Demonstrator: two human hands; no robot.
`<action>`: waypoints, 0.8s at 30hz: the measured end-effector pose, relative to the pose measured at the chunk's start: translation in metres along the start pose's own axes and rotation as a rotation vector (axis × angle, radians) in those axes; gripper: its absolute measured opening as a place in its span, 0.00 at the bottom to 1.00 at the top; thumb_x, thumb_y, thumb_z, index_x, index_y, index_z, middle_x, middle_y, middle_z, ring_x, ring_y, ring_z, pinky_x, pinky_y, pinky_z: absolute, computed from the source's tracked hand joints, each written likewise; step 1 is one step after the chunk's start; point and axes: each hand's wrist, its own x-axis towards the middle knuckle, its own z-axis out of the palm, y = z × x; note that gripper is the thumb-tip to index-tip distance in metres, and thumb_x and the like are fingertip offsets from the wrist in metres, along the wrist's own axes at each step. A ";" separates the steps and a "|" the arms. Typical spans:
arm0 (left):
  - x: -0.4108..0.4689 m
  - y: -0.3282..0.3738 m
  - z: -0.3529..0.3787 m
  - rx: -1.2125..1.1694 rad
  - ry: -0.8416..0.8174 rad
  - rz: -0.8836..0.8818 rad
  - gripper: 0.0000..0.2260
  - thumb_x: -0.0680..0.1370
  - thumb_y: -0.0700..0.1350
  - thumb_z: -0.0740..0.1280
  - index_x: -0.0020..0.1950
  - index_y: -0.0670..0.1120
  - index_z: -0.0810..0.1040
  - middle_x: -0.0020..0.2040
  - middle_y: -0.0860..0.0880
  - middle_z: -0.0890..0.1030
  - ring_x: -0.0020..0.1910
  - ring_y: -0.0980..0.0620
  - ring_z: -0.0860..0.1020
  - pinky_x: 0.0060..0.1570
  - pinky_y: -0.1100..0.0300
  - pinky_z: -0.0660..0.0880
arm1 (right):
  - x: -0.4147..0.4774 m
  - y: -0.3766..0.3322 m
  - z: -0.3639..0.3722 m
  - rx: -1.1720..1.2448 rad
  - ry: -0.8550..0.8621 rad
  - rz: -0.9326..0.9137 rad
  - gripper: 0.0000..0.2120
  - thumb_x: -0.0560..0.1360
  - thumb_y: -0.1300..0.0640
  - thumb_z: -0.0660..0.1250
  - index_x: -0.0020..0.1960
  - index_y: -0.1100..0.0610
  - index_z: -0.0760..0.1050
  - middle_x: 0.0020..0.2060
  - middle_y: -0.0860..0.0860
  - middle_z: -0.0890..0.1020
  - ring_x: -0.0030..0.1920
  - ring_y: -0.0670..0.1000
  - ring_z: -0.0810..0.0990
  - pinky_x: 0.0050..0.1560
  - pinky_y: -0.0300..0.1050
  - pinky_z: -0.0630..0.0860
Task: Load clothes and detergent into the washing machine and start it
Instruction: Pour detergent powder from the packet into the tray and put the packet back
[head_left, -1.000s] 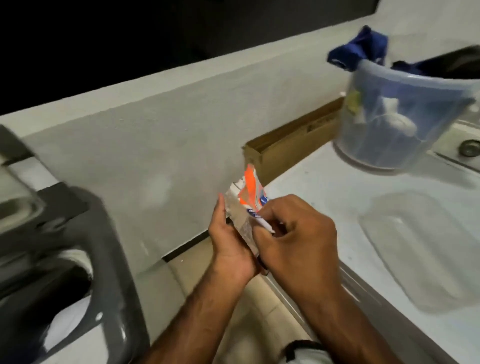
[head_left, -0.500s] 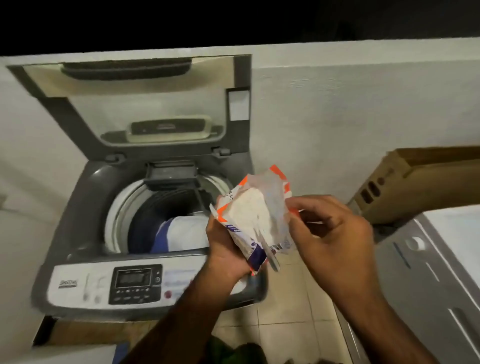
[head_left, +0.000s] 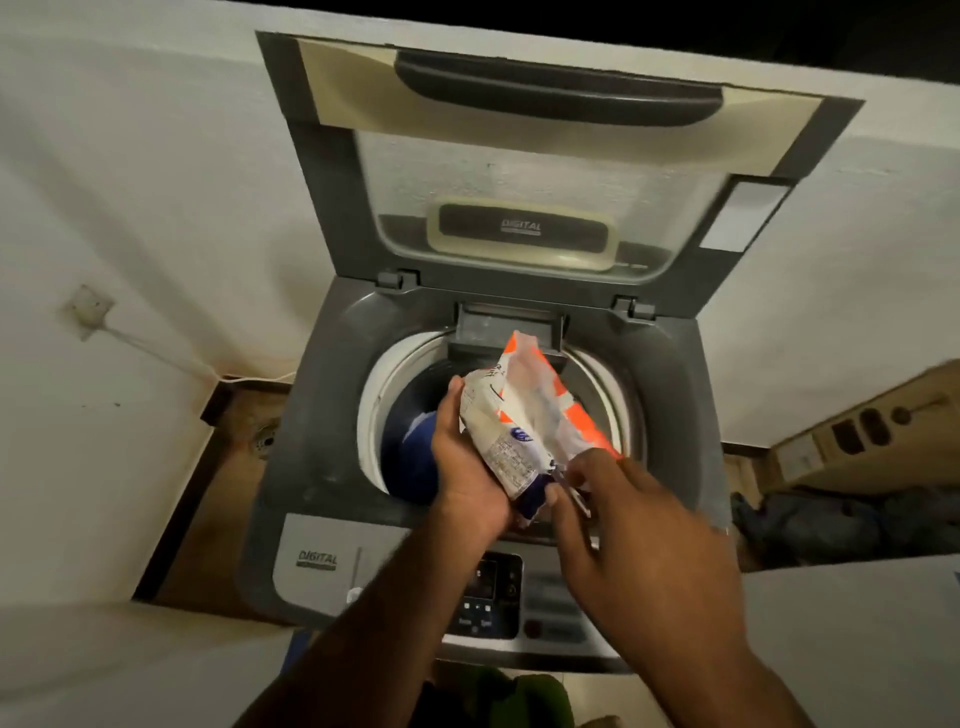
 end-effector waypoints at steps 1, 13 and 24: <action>0.003 0.005 -0.005 -0.006 -0.004 0.008 0.33 0.78 0.67 0.57 0.69 0.44 0.79 0.63 0.37 0.82 0.58 0.38 0.81 0.63 0.45 0.74 | 0.004 -0.005 0.004 0.002 -0.030 0.014 0.14 0.80 0.36 0.55 0.62 0.40 0.67 0.54 0.44 0.82 0.46 0.47 0.83 0.41 0.46 0.82; 0.039 0.029 -0.053 0.008 0.112 0.089 0.28 0.79 0.65 0.59 0.67 0.48 0.81 0.64 0.39 0.82 0.66 0.34 0.77 0.71 0.36 0.67 | 0.080 -0.001 0.030 0.966 -0.019 0.420 0.09 0.80 0.62 0.67 0.53 0.53 0.85 0.37 0.49 0.87 0.31 0.50 0.85 0.30 0.42 0.80; 0.064 0.031 -0.058 0.095 0.203 0.180 0.23 0.82 0.58 0.55 0.65 0.47 0.81 0.60 0.39 0.83 0.61 0.35 0.81 0.63 0.35 0.75 | 0.115 0.030 0.024 1.218 -0.139 0.471 0.12 0.82 0.66 0.63 0.49 0.59 0.85 0.38 0.58 0.88 0.38 0.58 0.88 0.40 0.47 0.84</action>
